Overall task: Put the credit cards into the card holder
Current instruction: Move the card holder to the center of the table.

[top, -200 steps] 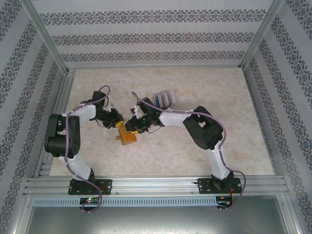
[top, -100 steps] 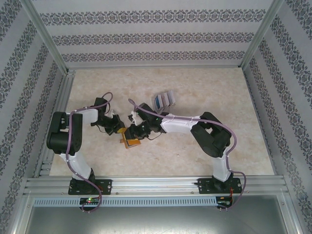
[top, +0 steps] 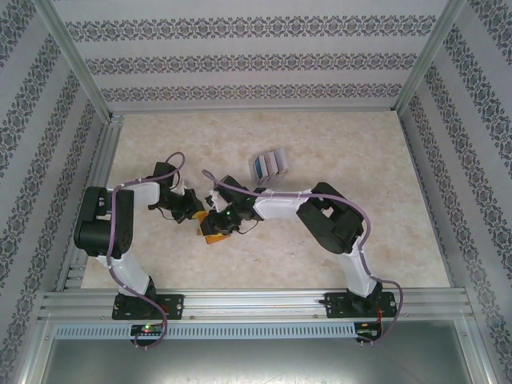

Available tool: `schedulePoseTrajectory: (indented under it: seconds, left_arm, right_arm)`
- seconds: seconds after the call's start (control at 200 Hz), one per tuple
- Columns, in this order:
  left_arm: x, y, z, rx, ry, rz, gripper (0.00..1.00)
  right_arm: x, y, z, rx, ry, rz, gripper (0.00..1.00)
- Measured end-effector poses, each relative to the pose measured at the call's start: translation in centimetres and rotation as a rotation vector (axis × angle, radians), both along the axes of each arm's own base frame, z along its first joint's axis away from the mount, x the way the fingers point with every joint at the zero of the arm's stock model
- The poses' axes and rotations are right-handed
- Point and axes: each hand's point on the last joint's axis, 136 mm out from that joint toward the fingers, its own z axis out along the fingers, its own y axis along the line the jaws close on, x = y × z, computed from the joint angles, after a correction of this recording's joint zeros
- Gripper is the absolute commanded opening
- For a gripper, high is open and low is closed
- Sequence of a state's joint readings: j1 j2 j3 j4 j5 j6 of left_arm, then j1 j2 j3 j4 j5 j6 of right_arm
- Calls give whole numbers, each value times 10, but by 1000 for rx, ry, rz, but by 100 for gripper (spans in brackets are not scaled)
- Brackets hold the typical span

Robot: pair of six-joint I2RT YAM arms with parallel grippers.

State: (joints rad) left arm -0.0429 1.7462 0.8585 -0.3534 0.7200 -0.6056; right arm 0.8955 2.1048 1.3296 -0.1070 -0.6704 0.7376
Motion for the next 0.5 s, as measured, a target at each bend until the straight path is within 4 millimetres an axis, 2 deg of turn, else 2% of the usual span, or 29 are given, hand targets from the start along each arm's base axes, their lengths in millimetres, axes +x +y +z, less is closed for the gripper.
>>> schedulePoseTrajectory:
  seconds: [0.195,0.295,0.505]
  left_arm:
    - [-6,5,-1,20,-12,11,3]
    - [-9,7,-1,20,-28,21,3]
    - [-15,3,0,7,-68,68,3]
  right_arm:
    - [3,-11,-5,-113,-80,38,32]
    - [11,-26,-6,-161,-111,45,33]
    - [59,-73,-3,-260,-176,14,33]
